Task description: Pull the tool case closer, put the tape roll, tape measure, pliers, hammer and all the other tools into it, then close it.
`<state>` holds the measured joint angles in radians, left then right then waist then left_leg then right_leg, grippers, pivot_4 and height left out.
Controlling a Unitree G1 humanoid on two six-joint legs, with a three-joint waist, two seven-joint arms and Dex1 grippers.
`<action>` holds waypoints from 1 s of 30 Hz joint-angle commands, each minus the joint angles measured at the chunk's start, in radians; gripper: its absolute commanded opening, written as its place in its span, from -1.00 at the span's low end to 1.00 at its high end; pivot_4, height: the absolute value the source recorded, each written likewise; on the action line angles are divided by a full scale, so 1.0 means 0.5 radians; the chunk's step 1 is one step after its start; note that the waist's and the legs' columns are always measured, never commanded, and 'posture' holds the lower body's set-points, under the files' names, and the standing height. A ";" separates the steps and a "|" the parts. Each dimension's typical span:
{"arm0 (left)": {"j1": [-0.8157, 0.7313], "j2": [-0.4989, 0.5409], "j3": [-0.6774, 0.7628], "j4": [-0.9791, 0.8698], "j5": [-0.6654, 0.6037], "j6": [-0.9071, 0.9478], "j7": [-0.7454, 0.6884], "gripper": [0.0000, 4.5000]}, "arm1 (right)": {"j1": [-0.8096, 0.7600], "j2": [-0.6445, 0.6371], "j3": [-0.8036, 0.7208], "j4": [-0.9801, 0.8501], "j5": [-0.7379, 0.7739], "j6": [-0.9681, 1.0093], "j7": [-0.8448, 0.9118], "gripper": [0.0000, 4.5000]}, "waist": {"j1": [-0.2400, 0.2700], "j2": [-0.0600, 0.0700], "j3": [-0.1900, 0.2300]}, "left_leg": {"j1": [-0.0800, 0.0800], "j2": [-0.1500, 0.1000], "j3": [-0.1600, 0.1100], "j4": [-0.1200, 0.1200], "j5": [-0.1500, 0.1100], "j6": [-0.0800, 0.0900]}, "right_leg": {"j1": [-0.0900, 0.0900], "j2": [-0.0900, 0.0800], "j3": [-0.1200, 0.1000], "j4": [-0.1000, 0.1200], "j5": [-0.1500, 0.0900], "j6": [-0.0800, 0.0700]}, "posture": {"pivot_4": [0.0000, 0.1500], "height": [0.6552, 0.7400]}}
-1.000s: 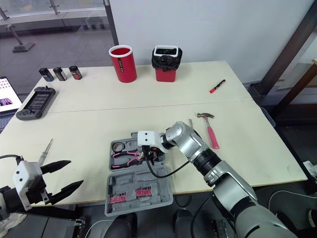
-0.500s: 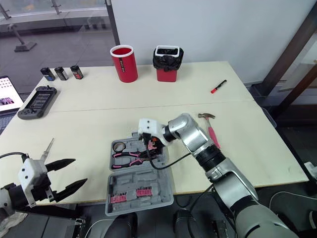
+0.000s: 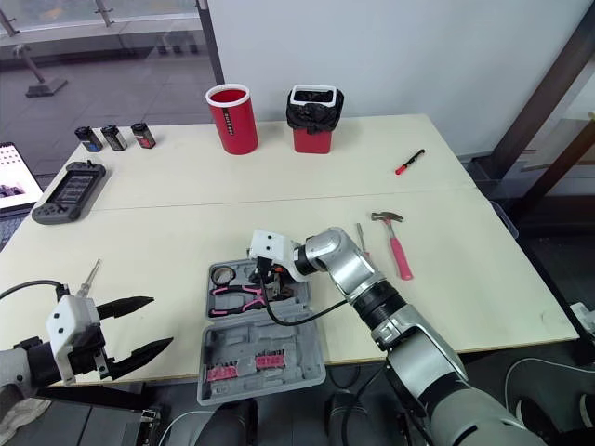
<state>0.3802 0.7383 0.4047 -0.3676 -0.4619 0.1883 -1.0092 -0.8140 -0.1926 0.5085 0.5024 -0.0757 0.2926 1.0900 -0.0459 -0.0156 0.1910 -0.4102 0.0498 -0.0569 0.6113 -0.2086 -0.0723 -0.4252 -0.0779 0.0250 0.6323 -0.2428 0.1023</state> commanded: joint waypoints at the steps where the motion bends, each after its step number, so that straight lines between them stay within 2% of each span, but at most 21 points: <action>1: -0.053 0.014 -0.016 -0.003 -0.007 0.080 0.071 1.00 | 0.034 0.075 0.085 0.235 -0.105 -0.089 -0.065 -0.99 | -0.001 0.001 0.000 | 0.000 0.000 0.000 0.000 0.000 0.000 | 0.000 0.000 0.000 0.000 0.000 0.000 | 1.00 1.00; 5: -0.071 0.026 -0.043 0.032 0.060 0.108 0.116 1.00 | 0.069 0.111 0.117 0.474 -0.182 -0.198 -0.138 -0.99 | -0.006 0.000 -0.007 | 0.006 0.000 0.000 0.000 0.000 0.000 | 0.006 0.000 0.000 0.000 0.000 0.000 | 1.00 1.00; 10: -0.050 0.047 -0.074 0.106 0.136 0.096 0.110 1.00 | 0.053 0.102 -0.047 0.264 -0.005 -0.139 -0.031 -0.99 | 0.000 -0.001 -0.010 | 0.010 0.000 -0.001 0.000 0.000 0.000 | 0.011 0.000 0.000 0.000 0.000 0.000 | 1.00 1.00; 17: -0.089 0.031 -0.123 0.171 0.176 0.036 0.091 1.00 | 0.012 0.060 -0.313 0.029 0.261 -0.104 0.096 -0.99 | 0.003 -0.001 -0.008 | 0.001 0.000 -0.001 0.000 0.000 0.000 | 0.003 0.000 0.000 0.000 0.000 0.000 | 1.00 1.00; 30: -0.163 0.046 -0.114 0.205 0.150 0.039 0.064 1.00 | -0.007 0.149 -0.178 0.624 -0.018 -0.284 -0.034 -0.99 | -0.012 -0.002 -0.008 | 0.003 0.001 -0.001 -0.001 0.000 0.000 | 0.003 0.002 0.000 0.001 0.000 0.000 | 1.00 1.00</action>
<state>0.2994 0.7477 0.3291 -0.2537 -0.3828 0.2106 -0.9791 -0.8215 -0.1294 0.3906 0.7685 -0.0453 0.1434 1.0865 -0.0519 -0.0165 0.1868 -0.4080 0.0501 -0.0573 0.6108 -0.2086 -0.0724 -0.4234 -0.0770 0.0252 0.6328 -0.2427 0.1024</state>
